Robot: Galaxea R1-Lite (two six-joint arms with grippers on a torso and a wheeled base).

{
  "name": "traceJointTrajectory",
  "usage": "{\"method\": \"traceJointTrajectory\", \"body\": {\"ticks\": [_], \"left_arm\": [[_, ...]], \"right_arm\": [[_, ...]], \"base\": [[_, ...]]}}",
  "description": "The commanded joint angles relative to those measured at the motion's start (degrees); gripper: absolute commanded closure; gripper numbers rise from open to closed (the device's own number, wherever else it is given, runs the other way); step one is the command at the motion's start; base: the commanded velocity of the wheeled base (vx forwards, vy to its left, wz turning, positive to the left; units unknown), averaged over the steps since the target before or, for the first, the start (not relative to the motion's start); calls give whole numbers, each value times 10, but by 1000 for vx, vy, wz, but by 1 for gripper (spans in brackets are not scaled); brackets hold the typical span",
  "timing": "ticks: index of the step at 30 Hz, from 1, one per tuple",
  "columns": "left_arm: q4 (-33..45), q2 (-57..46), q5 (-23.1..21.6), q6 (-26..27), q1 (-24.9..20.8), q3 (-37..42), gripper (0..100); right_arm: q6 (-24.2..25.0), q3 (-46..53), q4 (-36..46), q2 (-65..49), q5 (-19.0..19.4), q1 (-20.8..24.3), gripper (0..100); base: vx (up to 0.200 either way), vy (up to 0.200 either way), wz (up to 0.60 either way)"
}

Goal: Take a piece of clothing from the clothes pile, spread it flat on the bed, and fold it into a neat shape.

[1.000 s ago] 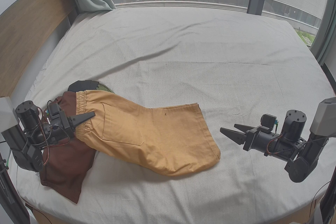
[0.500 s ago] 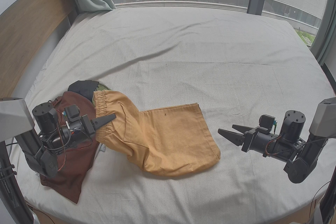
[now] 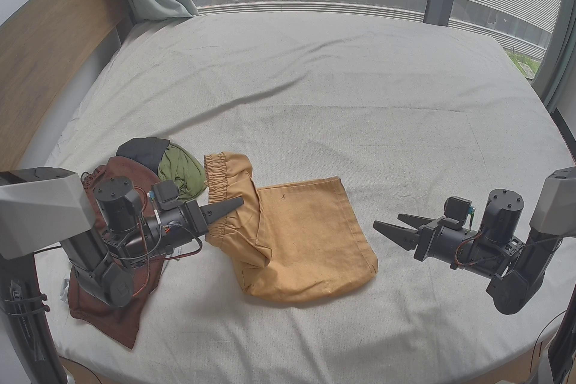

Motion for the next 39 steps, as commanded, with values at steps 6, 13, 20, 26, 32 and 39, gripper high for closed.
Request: {"method": "traceJointTrajectory", "body": {"ticks": [6, 13, 20, 26, 32, 39], "left_arm": [[0, 40, 5, -23, -37, -50, 100], [1, 60, 13, -47, -66, -79, 100], [1, 94, 13, -51, -85, -109, 100], [7, 121, 13, -67, -103, -138, 100], [16, 146, 22, -67, -113, -157, 100], [20, 172, 25, -67, -121, -174, 100]], "right_arm": [[0, 0, -1, 0, 0, 0, 0], [0, 0, 0, 1, 0, 1, 0], [0, 0, -1, 1, 0, 1, 0], [0, 0, 0, 1, 0, 1, 0], [0, -1, 0, 1, 0, 1, 0], [0, -4, 0, 2, 0, 1, 0]], "base": [[0, 0, 0], [0, 0, 0], [0, 0, 0], [0, 0, 0], [0, 0, 0], [0, 0, 0]]}}
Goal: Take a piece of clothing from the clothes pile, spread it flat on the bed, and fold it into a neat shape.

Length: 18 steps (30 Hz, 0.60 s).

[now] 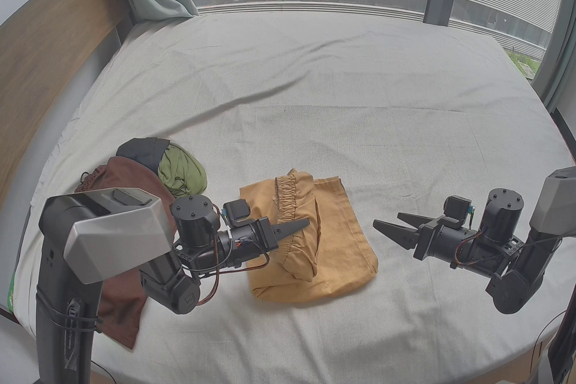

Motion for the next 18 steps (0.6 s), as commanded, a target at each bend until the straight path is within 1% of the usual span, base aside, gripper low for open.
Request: {"method": "traceJointTrajectory", "body": {"ticks": [1, 5, 6, 9, 15, 18], "left_arm": [[5, 16, 1, 0, -4, -6, 100], [12, 16, 0, 0, -6, -7, 100], [12, 16, 0, -1, -6, -9, 0], [11, 21, 1, -1, -6, -19, 0], [9, 18, 2, 0, -11, -16, 0], [5, 16, 15, 0, -10, -14, 0]], "right_arm": [[0, -1, 0, 1, 0, 0, 0], [0, -3, 0, 3, 0, 0, 0], [0, -3, 0, 3, 0, 0, 0], [0, -3, 0, 4, 0, 0, 0], [0, -4, 0, 5, 0, 0, 0], [0, -3, 0, 8, 0, 0, 0]], "base": [[0, 0, 0], [0, 0, 0], [0, 0, 0], [0, 0, 0], [0, 0, 0], [0, 0, 0]]}}
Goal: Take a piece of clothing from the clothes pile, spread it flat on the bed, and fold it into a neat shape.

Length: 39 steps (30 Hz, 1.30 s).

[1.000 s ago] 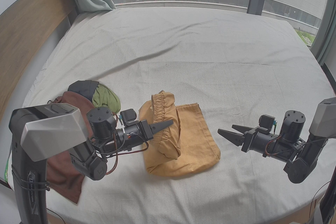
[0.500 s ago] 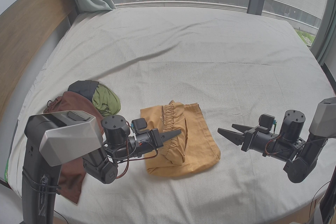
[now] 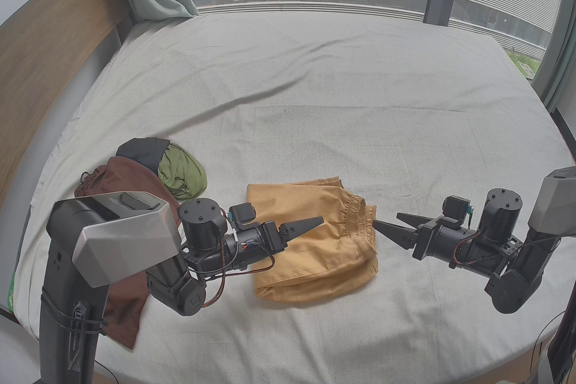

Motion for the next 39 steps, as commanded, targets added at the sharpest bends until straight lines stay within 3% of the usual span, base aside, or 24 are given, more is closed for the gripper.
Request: {"method": "traceJointTrajectory", "body": {"ticks": [1, 9, 14, 22, 24, 25, 26, 31, 39], "left_arm": [[-4, -3, 8, 0, 2, 3, 0], [-24, -52, 14, 11, 13, 58, 0], [-24, -91, 14, 64, 37, 104, 0], [-25, -138, 14, 85, 63, 166, 0], [-25, -143, 12, 144, 90, 178, 0], [-25, -143, 12, 144, 90, 178, 0], [-25, -143, 12, 194, 108, 189, 0], [-26, -159, 0, 329, 159, 228, 0], [-26, -245, -89, 365, 242, 310, 0]], "right_arm": [[0, 0, 0, 6, 0, 0, 0], [0, 0, -1, 13, 0, 1, 0], [-1, 2, 0, 13, 0, 5, 0], [-1, 4, 0, 13, 0, 10, 0], [-1, 5, -1, 13, 0, 13, 0], [-1, 5, -1, 13, 0, 13, 0], [-1, 6, -1, 13, 0, 13, 0], [-1, 7, 0, 15, 0, 14, 0], [-1, 8, -1, 22, 0, 17, 0]], "base": [[0, 0, 0], [0, 0, 0], [0, 0, 0], [0, 0, 0], [0, 0, 0], [0, 0, 0], [0, 0, 0], [0, 0, 0], [0, 0, 0]]}}
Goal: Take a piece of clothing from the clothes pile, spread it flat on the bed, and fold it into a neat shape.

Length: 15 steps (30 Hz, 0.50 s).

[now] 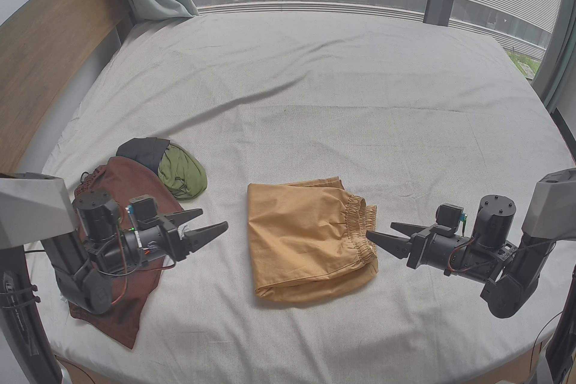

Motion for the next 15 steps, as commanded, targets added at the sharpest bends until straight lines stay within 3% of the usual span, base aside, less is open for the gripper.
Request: {"method": "traceJointTrajectory", "body": {"ticks": [1, 4, 8, 9, 12, 15], "left_arm": [[0, -69, -37, 25, 60, 65, 0], [0, -67, -45, 53, 67, 82, 0], [0, -44, -50, 147, 89, 78, 0], [0, -44, -50, 147, 89, 78, 0], [0, -37, -76, 214, 98, 77, 0], [0, -37, -100, 238, 104, 79, 0]], "right_arm": [[0, 1, -1, 9, 0, 3, 0], [-1, 1, -1, 15, 0, 4, 0], [-2, 5, 0, 25, -1, 5, 0], [-2, 5, 0, 25, -1, 5, 0], [3, 6, 0, 41, -1, 5, 0], [4, 5, 0, 51, -1, 4, 0]], "base": [[0, 0, 0], [0, 0, 0], [0, 0, 0], [0, 0, 0], [0, 0, 0], [0, 0, 0]]}}
